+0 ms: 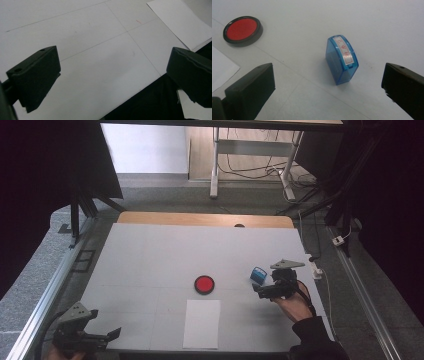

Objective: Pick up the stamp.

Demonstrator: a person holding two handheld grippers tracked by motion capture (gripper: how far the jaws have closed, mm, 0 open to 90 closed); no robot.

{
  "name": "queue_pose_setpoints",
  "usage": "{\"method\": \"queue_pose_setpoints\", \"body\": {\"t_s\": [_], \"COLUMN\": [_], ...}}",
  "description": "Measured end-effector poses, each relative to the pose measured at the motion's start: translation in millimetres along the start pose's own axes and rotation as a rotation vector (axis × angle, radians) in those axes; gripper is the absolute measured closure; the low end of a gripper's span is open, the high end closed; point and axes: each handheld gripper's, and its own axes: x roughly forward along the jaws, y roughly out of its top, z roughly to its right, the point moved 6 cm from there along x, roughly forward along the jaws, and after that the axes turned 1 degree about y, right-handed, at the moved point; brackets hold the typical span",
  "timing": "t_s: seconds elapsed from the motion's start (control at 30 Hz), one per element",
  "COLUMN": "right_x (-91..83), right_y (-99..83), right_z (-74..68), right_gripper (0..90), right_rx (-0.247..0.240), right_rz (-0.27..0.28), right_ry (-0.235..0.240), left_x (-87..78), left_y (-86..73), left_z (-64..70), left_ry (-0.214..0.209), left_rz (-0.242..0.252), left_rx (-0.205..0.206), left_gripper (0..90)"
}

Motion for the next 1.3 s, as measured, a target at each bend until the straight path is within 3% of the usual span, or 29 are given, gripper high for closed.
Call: {"method": "queue_pose_setpoints", "body": {"t_s": [0.87,1.07,1.3], "right_x": [39.1,42.7,44.4], "right_y": [8.5,9.2,9.1], "right_z": [17.2,20.6,22.9], "right_gripper": [0.2,9.2,28.2], "right_rx": [-0.063,-0.083,-0.095], "right_rz": [-0.075,-0.083,-0.098], "right_ry": [0.011,0.014,0.04], "left_x": [0.6,0.5,0.6], "left_y": [-0.4,-0.5,-0.5], "left_z": [0.0,0.2,0.1], "left_ry": [-0.006,-0.007,-0.006], "left_rz": [-0.008,-0.009,-0.01], "left_rx": [0.0,0.001,0.003], "left_gripper": [0.0,0.0,0.0]}}
